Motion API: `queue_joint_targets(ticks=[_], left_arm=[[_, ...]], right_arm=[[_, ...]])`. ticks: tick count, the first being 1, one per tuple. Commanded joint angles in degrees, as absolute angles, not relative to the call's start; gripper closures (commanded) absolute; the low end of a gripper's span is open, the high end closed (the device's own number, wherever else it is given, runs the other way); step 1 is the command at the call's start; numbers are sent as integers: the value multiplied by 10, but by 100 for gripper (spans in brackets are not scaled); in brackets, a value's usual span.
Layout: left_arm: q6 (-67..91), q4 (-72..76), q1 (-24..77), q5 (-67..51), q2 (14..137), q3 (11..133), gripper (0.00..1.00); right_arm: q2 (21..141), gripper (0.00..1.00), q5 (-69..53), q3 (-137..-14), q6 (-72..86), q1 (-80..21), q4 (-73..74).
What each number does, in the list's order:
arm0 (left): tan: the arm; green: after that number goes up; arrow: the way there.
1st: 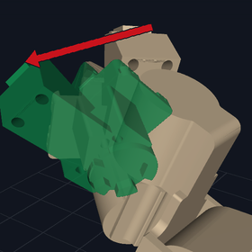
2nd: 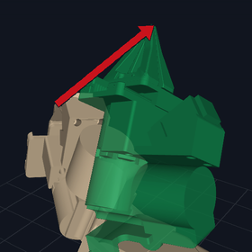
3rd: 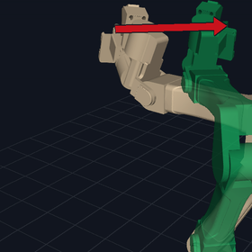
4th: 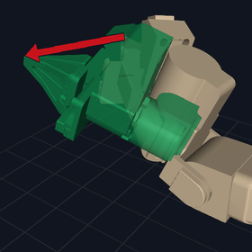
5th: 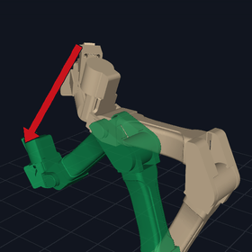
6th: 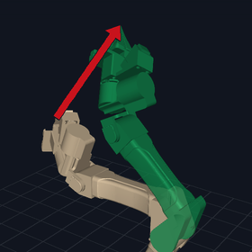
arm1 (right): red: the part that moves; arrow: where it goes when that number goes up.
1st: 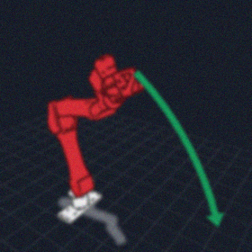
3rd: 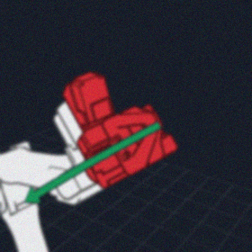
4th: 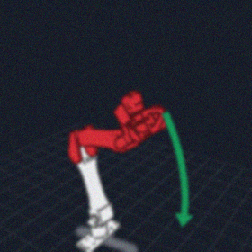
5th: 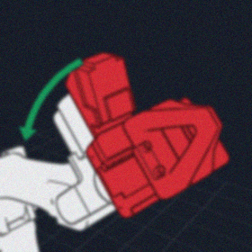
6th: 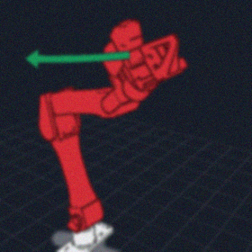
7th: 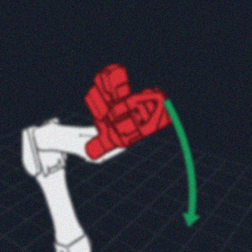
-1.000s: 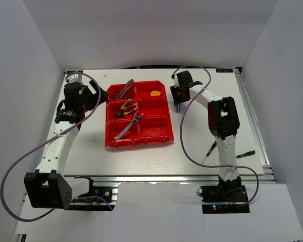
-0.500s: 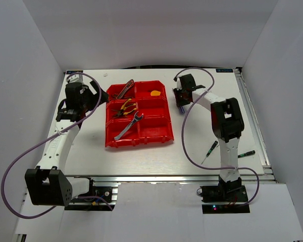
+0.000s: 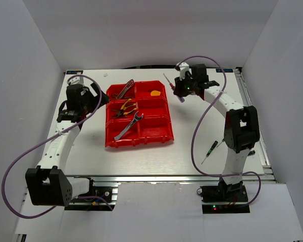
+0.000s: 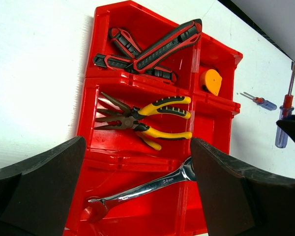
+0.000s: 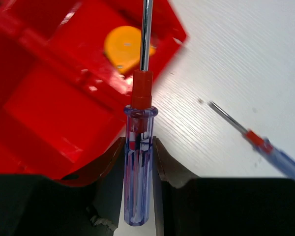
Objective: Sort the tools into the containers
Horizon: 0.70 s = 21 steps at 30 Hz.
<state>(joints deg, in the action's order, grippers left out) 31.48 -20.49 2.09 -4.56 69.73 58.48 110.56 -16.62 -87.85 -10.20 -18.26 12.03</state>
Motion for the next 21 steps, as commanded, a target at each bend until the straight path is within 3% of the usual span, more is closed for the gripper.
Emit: queue_joint_targets(ticks=[1, 7, 17, 21], left_arm=[[318, -192, 18, -52, 673, 580, 2], [323, -191, 18, -54, 669, 573, 2], [326, -191, 17, -53, 657, 563, 2], [324, -191, 18, -53, 657, 564, 2]], right_arm=[[1104, 95, -335, -897, -225, -192, 129], [1146, 93, -462, -959, -404, -227, 223], [1205, 88, -438, -1011, -458, -263, 229], [1218, 80, -426, -1010, -442, -273, 214]])
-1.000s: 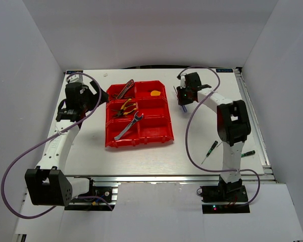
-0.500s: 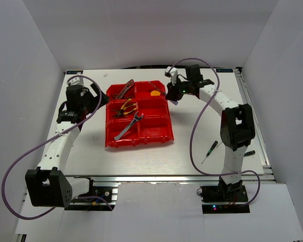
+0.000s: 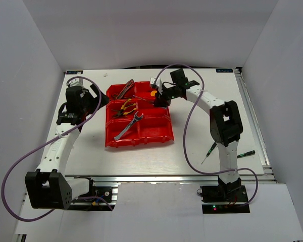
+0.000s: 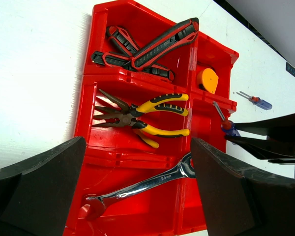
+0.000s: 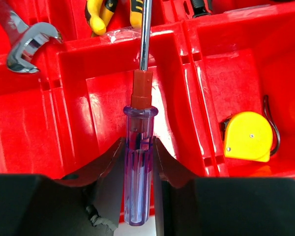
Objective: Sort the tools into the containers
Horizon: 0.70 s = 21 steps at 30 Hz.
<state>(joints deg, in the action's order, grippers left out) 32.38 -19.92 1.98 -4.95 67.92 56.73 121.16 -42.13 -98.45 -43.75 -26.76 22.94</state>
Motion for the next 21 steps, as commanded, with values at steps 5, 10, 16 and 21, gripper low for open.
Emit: queue_joint_targets(ticks=[5, 10, 16, 21], left_arm=[[321, -193, 17, -52, 657, 568, 2], [321, -193, 17, -54, 662, 570, 2], [320, -194, 17, -51, 661, 571, 2], [322, -192, 15, -53, 666, 569, 2]], right_arm=[[1226, 48, -413, -1006, -429, -279, 198], [1218, 43, -420, -1016, -425, -276, 204], [1189, 43, -444, -1023, -443, -227, 229], [1201, 42, -415, -1042, -540, -163, 298]])
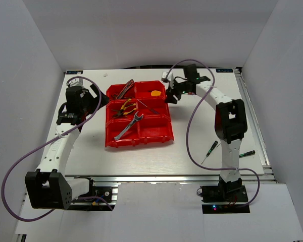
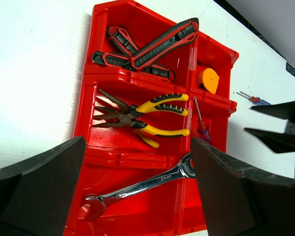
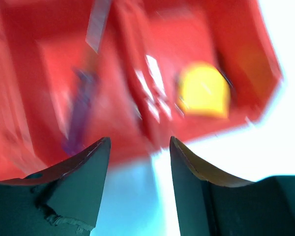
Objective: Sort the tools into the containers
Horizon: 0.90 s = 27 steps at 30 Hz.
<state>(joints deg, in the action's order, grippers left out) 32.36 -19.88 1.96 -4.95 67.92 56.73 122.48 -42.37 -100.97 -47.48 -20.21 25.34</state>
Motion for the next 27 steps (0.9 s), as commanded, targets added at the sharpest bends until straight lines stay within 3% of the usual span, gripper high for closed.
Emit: queue_joint_targets(ticks=[1, 12, 27], left_arm=[[322, -191, 16, -54, 668, 569, 2], [320, -187, 16, -62, 682, 575, 2], [324, -187, 15, -66, 693, 577, 2]], right_arm=[[1213, 41, -404, -1048, -548, -155, 305], [1317, 32, -309, -1150, -572, -76, 340], [1383, 33, -258, -1175, -588, -53, 337]])
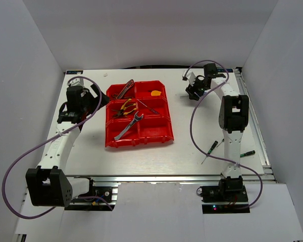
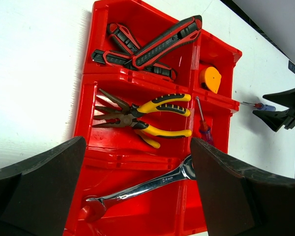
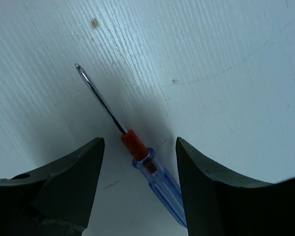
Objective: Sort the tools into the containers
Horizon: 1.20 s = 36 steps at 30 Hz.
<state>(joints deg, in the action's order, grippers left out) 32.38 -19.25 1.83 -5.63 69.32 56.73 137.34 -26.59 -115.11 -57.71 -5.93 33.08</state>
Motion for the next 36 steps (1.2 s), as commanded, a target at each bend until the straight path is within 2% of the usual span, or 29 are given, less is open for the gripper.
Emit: queue_joint_targets(ticks=[1, 7, 13, 19, 26, 36], left_arm=[[325, -188, 15, -66, 692, 577, 2], [324, -186, 15, -67, 694, 576, 2], [325, -185, 15, -66, 693, 574, 2], [326, -182, 15, -68, 691, 570, 2], [329, -178, 14, -66, 683, 561, 2], [332, -164, 13, -74, 679, 551, 2]], right_arm=[[1383, 34, -257, -1172, -588, -52, 337], [1387, 35, -236, -1165, -591, -42, 344], [1383, 46, -234, -1146, -610, -38, 378], [1362, 77, -237, -1110, -617, -39, 390], [1304, 100, -297, -1079, -581, -40, 402], [1141, 100, -491, -976, -490, -94, 359]])
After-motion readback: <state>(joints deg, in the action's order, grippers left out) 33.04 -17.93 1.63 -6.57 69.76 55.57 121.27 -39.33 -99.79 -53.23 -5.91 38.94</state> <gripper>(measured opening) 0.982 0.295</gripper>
